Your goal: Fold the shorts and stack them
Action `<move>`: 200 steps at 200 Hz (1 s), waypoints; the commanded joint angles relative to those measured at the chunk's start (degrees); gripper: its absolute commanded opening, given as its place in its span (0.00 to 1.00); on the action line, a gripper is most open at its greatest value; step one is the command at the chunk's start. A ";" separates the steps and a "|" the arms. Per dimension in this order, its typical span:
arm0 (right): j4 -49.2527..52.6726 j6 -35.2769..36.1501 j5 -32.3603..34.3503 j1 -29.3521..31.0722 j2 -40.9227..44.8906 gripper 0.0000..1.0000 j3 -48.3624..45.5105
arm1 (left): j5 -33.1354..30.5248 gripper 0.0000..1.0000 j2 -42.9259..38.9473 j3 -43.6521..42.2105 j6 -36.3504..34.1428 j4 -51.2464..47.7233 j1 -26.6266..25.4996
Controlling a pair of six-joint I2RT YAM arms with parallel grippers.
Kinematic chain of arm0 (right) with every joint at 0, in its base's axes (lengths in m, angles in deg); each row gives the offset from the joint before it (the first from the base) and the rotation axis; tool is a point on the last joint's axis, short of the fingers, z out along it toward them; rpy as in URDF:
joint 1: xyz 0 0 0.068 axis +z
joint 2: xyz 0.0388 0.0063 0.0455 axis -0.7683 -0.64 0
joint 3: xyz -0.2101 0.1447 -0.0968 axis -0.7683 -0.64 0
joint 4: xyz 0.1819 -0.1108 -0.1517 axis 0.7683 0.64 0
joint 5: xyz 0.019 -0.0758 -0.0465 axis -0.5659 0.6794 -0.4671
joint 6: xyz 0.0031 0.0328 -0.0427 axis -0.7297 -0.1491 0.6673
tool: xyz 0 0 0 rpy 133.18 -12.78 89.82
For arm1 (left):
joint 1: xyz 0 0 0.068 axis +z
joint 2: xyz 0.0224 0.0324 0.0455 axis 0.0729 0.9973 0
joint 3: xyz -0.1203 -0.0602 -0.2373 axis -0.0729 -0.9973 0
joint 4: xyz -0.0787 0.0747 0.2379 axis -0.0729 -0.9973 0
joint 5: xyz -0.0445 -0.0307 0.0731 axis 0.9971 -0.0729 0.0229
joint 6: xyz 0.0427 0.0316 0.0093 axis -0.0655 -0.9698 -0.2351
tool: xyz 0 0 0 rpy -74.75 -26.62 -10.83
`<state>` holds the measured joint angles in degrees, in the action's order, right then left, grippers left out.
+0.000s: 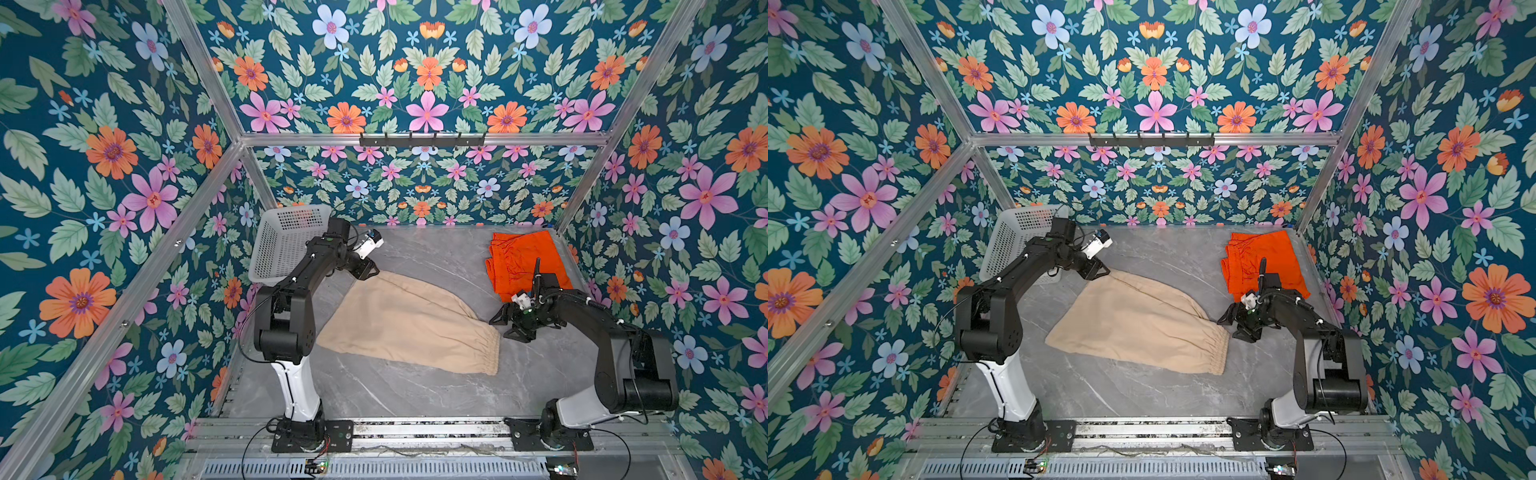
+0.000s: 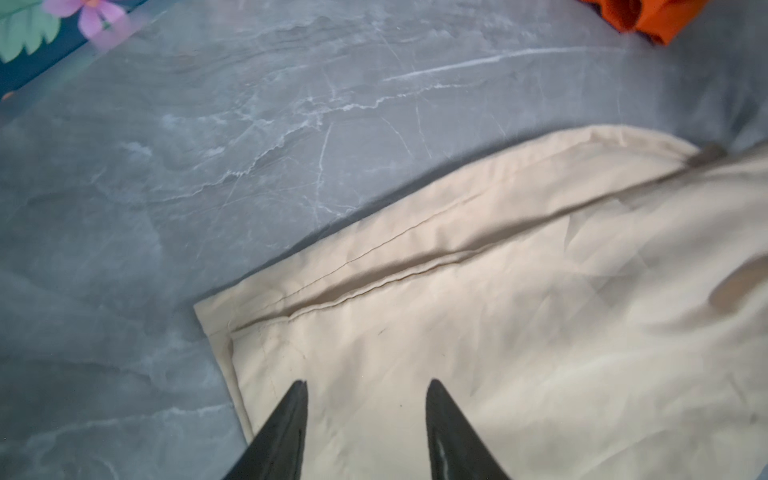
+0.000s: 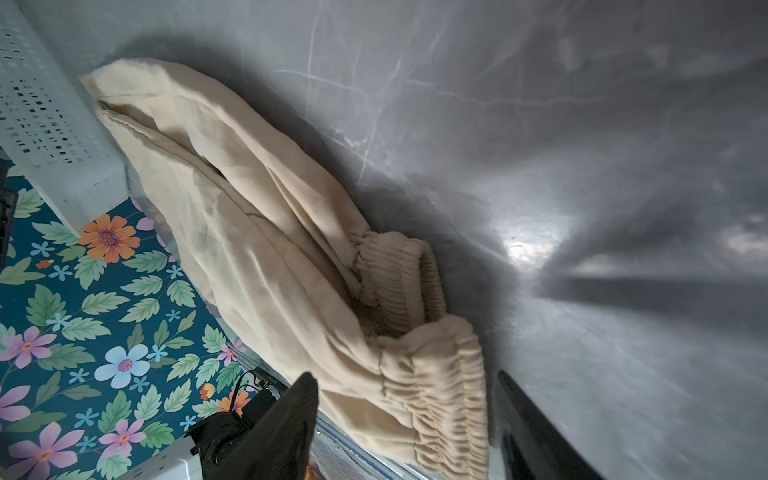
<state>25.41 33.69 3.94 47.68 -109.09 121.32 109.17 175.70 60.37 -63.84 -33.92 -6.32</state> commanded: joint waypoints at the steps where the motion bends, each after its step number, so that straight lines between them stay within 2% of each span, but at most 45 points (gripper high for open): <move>1: -1.79 -0.83 -1.45 0.03 -1.59 0.66 -0.49 | 0.62 0.49 3.33 3.76 -15.70 -8.11 0.00; 15: -2.42 -1.19 -2.25 0.02 -3.14 0.65 -0.72 | -2.27 0.48 5.88 6.28 -20.16 -10.67 -0.02; 31: -2.99 -1.51 -2.40 0.03 -4.06 0.56 -1.04 | -3.73 0.48 7.81 8.44 -24.56 -13.32 -0.04; 65: -3.00 -1.47 -1.88 -0.02 -4.80 0.36 -1.40 | -7.58 0.50 10.64 9.20 -28.38 -10.58 -0.39; 93: -3.22 -1.69 -1.96 0.01 -5.18 0.26 -1.76 | -11.80 0.50 14.88 12.72 -31.18 -11.84 -0.75; 125: -3.55 -2.07 -1.88 0.01 -4.38 0.21 -2.32 | -10.65 0.51 16.40 12.60 -31.43 -7.73 -0.95; 169: -3.53 -2.23 -1.79 0.01 -3.23 0.19 -2.22 | -10.72 0.51 18.05 12.80 -32.36 -4.54 -1.91; 190: -3.91 -2.35 -1.88 -0.01 -2.57 0.18 -2.37 | -10.54 0.46 19.08 13.38 -32.44 -4.54 -1.95; 200: -4.06 -2.48 -1.79 0.06 -2.20 0.17 -2.35 | -10.63 0.40 19.53 13.73 -32.49 -5.06 -1.95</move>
<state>21.78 31.59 2.17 47.68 -112.13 118.98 98.25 194.50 73.38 -95.45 -38.81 -8.40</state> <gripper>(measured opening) 0.179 0.461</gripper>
